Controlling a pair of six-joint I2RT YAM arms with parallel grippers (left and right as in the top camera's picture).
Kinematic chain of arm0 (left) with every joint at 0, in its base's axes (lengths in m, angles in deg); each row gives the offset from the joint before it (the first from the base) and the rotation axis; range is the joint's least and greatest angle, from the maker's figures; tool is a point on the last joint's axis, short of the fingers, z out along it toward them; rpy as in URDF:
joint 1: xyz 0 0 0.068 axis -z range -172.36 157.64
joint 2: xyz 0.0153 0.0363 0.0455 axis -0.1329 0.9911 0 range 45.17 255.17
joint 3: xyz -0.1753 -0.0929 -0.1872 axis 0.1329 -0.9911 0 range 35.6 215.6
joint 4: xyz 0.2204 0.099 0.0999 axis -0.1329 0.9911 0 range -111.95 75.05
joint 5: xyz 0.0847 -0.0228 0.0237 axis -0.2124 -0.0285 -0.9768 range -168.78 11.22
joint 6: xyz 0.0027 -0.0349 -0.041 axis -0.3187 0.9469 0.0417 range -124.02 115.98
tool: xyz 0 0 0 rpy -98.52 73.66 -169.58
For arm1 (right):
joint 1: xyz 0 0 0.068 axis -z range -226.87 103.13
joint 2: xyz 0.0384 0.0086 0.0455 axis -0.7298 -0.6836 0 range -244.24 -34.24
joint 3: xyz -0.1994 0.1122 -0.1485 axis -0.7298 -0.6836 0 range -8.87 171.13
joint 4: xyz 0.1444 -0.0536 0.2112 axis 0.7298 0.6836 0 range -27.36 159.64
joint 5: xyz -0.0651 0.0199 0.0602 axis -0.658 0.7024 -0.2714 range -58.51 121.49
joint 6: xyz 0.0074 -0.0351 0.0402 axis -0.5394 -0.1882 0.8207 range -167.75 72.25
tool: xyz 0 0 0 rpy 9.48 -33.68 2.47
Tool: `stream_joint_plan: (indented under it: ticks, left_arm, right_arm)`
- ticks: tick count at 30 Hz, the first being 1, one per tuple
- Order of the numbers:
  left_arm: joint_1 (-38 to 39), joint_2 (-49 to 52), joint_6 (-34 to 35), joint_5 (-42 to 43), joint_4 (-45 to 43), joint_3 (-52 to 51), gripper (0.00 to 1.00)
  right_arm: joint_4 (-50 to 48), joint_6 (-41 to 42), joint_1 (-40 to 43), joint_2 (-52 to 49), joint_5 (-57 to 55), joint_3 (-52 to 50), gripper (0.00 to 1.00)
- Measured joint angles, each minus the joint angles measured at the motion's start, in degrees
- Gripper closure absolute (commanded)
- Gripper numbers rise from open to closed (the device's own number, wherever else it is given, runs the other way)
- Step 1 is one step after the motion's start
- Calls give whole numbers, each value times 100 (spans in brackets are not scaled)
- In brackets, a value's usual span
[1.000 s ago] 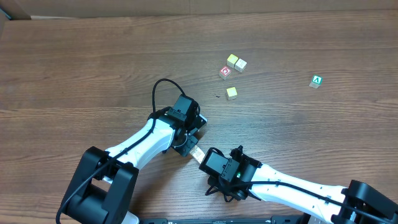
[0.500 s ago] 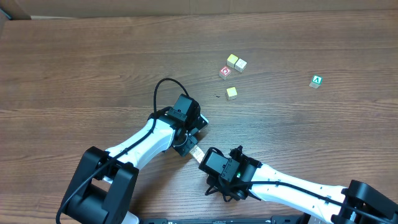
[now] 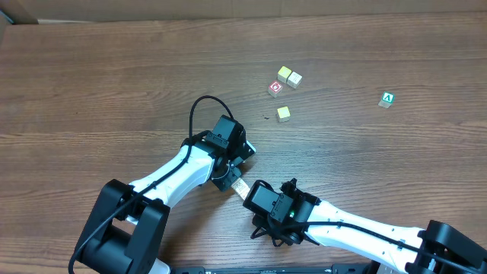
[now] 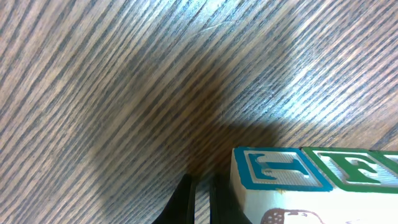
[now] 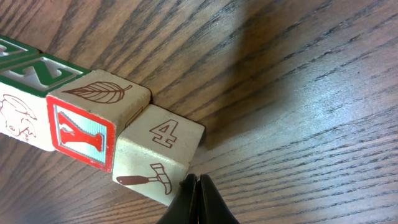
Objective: Flip 5 blocks
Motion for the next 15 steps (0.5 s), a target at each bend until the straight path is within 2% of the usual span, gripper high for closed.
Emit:
stream_joint_plan:
  ticks: [15]
  left_arm:
    - [0,0,-22,-15,0,0,96]
  right_arm:
    - [-184,214,0,-4,-31,-151,96]
